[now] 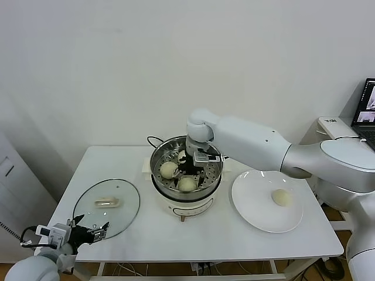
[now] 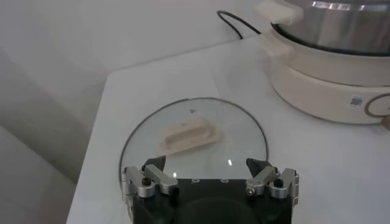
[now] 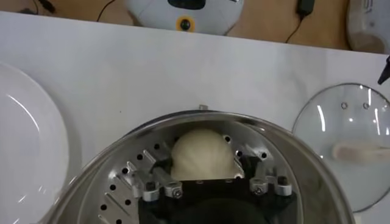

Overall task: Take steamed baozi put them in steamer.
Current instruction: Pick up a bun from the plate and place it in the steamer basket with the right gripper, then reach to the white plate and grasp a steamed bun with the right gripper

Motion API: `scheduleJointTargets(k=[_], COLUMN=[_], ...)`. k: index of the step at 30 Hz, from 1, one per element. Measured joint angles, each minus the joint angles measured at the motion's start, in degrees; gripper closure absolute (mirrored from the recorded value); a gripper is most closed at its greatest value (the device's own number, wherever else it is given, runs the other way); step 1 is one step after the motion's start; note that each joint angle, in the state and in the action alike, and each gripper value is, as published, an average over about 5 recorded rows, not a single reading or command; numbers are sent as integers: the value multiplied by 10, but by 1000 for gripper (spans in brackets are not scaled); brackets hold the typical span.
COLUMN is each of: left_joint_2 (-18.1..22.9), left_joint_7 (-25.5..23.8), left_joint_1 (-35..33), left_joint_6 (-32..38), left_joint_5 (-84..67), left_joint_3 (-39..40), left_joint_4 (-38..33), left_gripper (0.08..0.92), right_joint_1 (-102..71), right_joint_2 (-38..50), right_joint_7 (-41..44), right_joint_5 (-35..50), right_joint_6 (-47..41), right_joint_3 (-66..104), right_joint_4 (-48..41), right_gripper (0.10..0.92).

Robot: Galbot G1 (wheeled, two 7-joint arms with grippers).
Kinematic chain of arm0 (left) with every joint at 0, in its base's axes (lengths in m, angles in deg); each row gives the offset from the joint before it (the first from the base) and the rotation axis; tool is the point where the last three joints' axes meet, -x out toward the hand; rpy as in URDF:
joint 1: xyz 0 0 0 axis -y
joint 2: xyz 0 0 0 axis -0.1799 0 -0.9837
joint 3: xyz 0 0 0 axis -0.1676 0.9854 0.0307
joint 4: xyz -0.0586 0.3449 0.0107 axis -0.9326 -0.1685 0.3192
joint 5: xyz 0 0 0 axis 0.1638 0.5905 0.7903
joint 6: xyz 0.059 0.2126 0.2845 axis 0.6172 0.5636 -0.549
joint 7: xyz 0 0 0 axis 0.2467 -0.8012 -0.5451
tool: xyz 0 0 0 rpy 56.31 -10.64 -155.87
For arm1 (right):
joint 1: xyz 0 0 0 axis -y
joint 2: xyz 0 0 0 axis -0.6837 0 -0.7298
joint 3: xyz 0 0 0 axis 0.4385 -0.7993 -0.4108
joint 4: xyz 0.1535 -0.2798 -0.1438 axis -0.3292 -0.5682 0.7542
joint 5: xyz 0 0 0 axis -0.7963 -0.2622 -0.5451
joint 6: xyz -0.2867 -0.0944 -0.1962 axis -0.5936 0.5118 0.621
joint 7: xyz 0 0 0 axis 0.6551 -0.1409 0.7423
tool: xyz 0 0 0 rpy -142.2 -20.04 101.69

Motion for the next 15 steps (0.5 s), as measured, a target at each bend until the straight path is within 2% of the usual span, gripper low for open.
scheduleJointTargets(k=[6,15], left_joint_2=[-1,-1], left_joint_7=[0,-1], left_joint_1=[0,1], left_joint_6=[0,1], left_joint_5=[3,6], left_joint_3=[-1,0], left_joint_4=[1,1], left_gripper=[177,177], right_joint_1=[19,73], right_joint_2=[14,75], right_joint_7=[-3,9], right_joint_5=[23,106], right_joint_6=[0,-7], right_joint_3=[9,-9], right_joint_4=[-13,-52], right_gripper=[203,203])
